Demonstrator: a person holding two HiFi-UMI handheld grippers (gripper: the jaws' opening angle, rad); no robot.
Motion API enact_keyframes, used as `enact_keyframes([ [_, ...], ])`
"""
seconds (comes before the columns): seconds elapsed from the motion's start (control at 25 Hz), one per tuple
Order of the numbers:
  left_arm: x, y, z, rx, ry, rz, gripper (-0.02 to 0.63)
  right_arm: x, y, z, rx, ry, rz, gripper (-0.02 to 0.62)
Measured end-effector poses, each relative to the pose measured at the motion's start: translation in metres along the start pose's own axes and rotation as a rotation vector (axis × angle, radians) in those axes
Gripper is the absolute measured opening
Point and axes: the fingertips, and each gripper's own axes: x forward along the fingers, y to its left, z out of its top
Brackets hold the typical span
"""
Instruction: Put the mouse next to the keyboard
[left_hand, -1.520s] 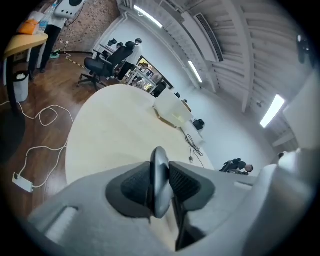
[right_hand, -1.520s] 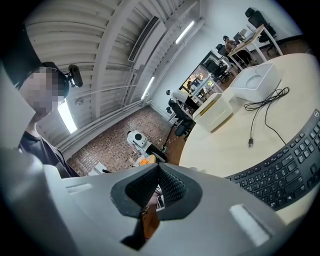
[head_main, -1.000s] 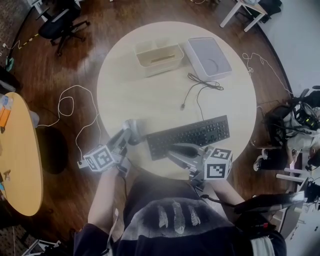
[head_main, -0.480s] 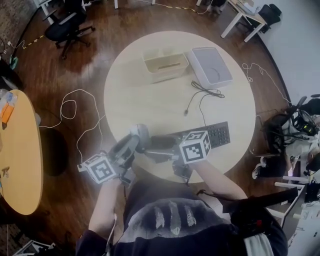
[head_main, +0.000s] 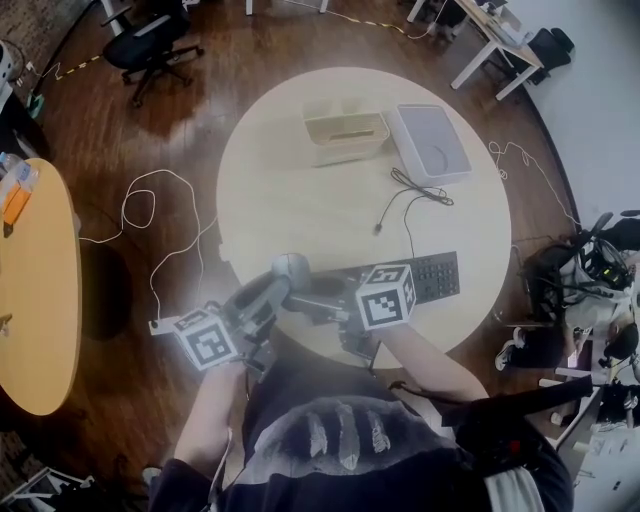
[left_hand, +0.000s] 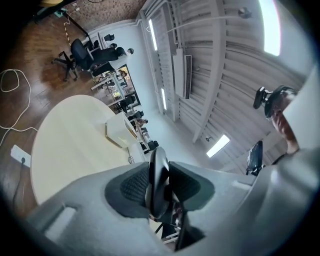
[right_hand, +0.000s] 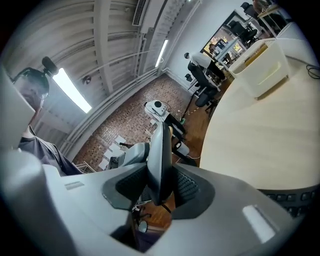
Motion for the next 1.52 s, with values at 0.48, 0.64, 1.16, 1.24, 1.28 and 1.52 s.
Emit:
enact_keyframes([
  [0.48, -0.01, 0.026, 0.014, 0.058, 0.001, 0.129, -0.002, -0.044, 0.009, 0.004, 0.088, -0.114, -0.049, 0.141],
  [0.64, 0.003, 0.026, 0.008, 0.158, 0.066, 0.167, -0.003, -0.054, 0.018, 0.001, 0.083, -0.122, -0.044, 0.141],
  [1.16, 0.043, -0.01, -0.035, 0.361, 0.157, 0.231, -0.003, -0.124, 0.03, -0.005, 0.046, -0.216, -0.061, 0.143],
  [1.24, 0.052, -0.018, -0.046, 0.362, 0.151, 0.238, -0.002, -0.142, 0.032, -0.009, 0.042, -0.23, -0.052, 0.143],
  [1.28, 0.057, -0.023, -0.051, 0.362, 0.149, 0.241, -0.002, -0.151, 0.033, -0.011, 0.044, -0.239, -0.047, 0.143],
  [1.52, 0.092, -0.056, -0.1, 0.396, 0.181, 0.261, -0.002, -0.208, 0.046, -0.03, 0.09, -0.28, 0.043, 0.143],
])
